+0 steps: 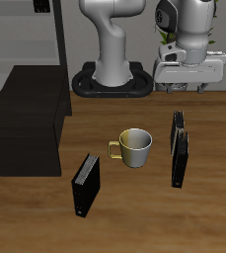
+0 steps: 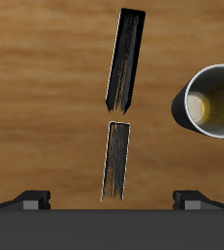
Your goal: Place the yellow book flat on top of the shelf
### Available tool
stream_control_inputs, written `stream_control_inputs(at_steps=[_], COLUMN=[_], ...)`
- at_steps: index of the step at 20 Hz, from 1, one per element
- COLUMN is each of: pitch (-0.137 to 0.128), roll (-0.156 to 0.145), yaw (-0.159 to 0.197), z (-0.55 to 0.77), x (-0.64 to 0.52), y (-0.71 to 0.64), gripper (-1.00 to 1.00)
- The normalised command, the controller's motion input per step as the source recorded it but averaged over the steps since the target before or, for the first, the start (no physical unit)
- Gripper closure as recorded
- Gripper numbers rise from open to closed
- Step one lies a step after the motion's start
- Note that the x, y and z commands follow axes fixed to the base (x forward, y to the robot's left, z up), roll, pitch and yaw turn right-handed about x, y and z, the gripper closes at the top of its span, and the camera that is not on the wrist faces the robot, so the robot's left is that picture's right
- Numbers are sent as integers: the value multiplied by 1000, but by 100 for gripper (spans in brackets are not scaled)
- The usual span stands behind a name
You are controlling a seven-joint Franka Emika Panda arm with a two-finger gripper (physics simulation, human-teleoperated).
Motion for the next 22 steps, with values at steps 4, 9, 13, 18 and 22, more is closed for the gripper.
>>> stream_control_inputs(at_steps=[4, 9, 13, 18, 22], pitch=[6, -18, -27, 4, -31], roll=[24, -20, 18, -12, -9], yaw=[-24, -4, -3, -20, 2], z=[-117, -210, -224, -271, -310], x=[98, 51, 34, 40, -22], y=[-15, 59, -9, -96, -44], gripper=[-100, -100, -100, -100, -100])
